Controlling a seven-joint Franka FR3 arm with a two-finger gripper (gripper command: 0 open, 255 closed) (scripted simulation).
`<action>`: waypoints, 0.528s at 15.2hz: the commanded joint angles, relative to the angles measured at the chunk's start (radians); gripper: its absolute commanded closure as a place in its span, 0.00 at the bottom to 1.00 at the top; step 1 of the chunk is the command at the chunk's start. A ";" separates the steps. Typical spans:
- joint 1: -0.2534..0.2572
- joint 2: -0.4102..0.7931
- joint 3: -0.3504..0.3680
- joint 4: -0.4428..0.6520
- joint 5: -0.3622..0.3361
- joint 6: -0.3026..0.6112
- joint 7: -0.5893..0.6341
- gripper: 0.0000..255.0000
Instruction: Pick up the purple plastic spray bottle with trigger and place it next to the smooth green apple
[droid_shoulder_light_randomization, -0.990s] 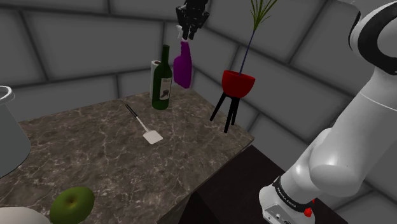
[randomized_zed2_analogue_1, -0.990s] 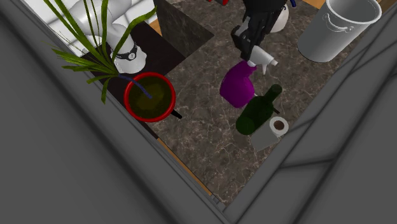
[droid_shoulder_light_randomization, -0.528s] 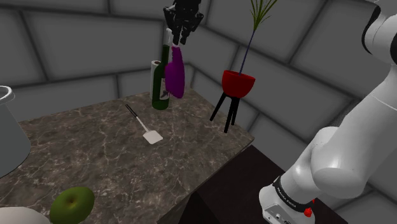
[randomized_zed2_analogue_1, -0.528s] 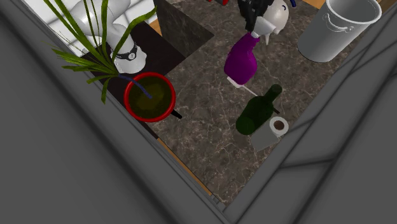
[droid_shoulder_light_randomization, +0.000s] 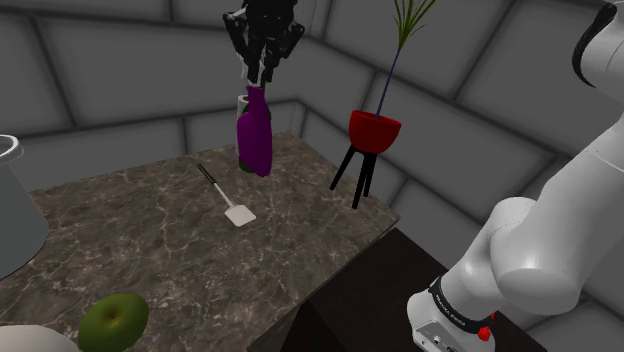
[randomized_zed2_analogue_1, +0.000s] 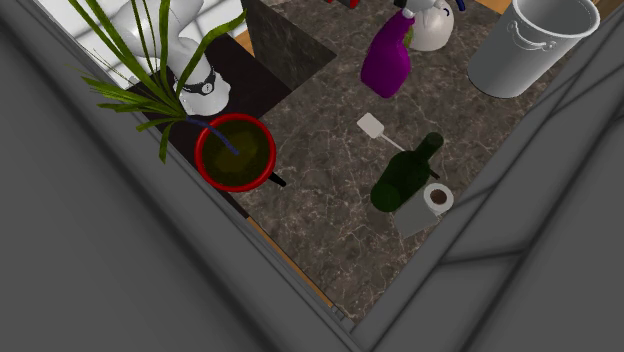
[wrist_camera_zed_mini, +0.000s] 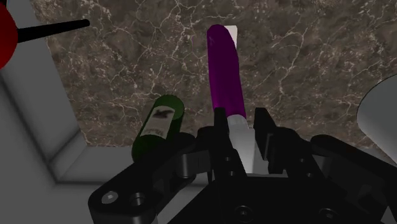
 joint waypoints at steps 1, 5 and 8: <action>0.024 -0.004 0.025 -0.002 -0.002 -0.006 0.050 1.00; 0.071 0.012 0.077 0.018 -0.013 -0.019 0.149 1.00; 0.109 0.036 0.115 0.048 -0.026 -0.032 0.225 1.00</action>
